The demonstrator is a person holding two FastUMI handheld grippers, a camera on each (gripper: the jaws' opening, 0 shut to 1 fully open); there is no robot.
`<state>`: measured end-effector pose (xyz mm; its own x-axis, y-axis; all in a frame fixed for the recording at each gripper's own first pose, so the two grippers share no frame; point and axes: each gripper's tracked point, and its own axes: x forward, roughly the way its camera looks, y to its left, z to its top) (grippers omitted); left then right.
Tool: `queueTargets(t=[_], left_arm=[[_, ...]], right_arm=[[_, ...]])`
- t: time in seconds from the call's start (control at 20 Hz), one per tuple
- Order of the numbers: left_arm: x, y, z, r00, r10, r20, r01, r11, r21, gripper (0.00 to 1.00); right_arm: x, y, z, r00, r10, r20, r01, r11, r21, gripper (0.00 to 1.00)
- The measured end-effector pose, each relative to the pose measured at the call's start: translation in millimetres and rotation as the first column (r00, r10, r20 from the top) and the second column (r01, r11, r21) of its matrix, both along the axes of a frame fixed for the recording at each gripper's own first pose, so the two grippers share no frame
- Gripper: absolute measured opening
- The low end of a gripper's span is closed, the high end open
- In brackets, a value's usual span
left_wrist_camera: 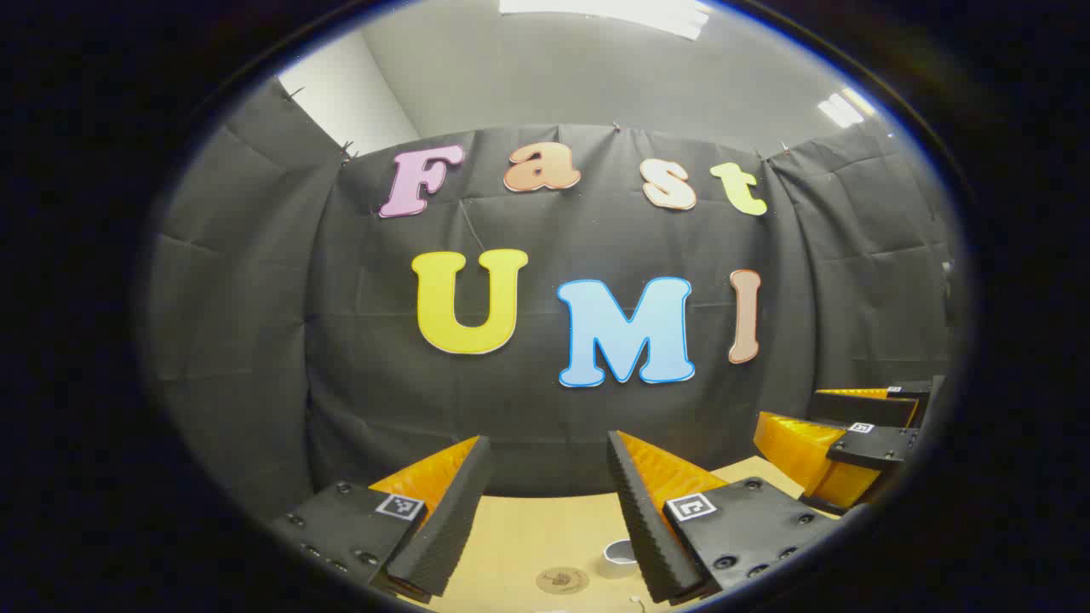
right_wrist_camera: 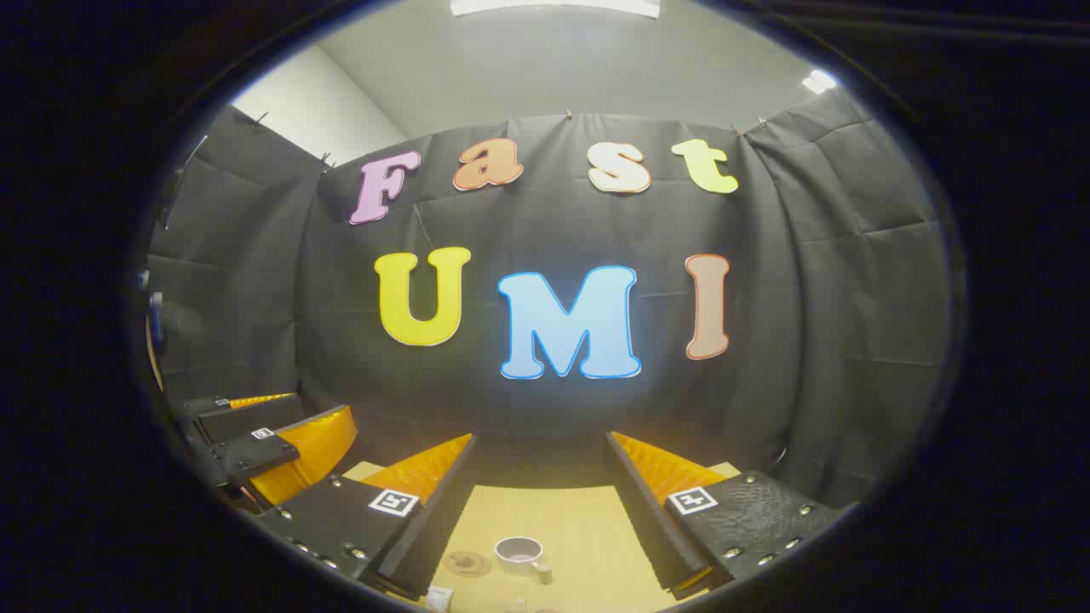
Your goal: Put the toothbrush and toothpaste on the desktop into the cup, then pick up the cup and place it on the coaster on the desktop.
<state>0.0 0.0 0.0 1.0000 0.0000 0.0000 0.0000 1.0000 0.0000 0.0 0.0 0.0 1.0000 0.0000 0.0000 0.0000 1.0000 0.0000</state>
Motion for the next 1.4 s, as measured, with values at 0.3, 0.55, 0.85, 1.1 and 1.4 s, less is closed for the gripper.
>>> queueTargets(t=[0.3, 0.55, 0.85, 1.1, 1.4], left_arm=[[0.0, 1.4, -5.6, 0.999, 0.009, -0.036, -0.008, 1.0, 0.005, 0.88], [1.6, 4.2, -16.8, 0.995, 0.02, -0.1, -0.02, 1.0, 0.004, 0.88], [5.6, -9.5, -53.0, 0.981, 0.031, -0.194, -0.027, 0.999, 0.019, 0.88], [-9.2, 1.9, -90.7, 0.96, 0.049, -0.276, -0.044, 0.999, 0.024, 0.88], [-20.2, 3.6, -146.6, 0.917, 0.059, -0.394, -0.051, 0.998, 0.031, 0.88]], right_arm=[[-3.1, -3.1, -11.6, 0.999, 0.007, -0.031, -0.007, 1.0, 0.017, 0.91], [-4.0, -7.1, -30.3, 0.997, 0.015, -0.081, -0.013, 1.0, 0.023, 0.91], [-5.2, -7.7, -65.5, 0.984, 0.034, -0.173, -0.031, 0.999, 0.024, 0.91], [-6.8, -2.4, -103.2, 0.96, 0.065, -0.272, -0.056, 0.998, 0.039, 0.91], [-12.1, 2.1, -159.7, 0.91, 0.089, -0.404, -0.073, 0.996, 0.055, 0.92]])
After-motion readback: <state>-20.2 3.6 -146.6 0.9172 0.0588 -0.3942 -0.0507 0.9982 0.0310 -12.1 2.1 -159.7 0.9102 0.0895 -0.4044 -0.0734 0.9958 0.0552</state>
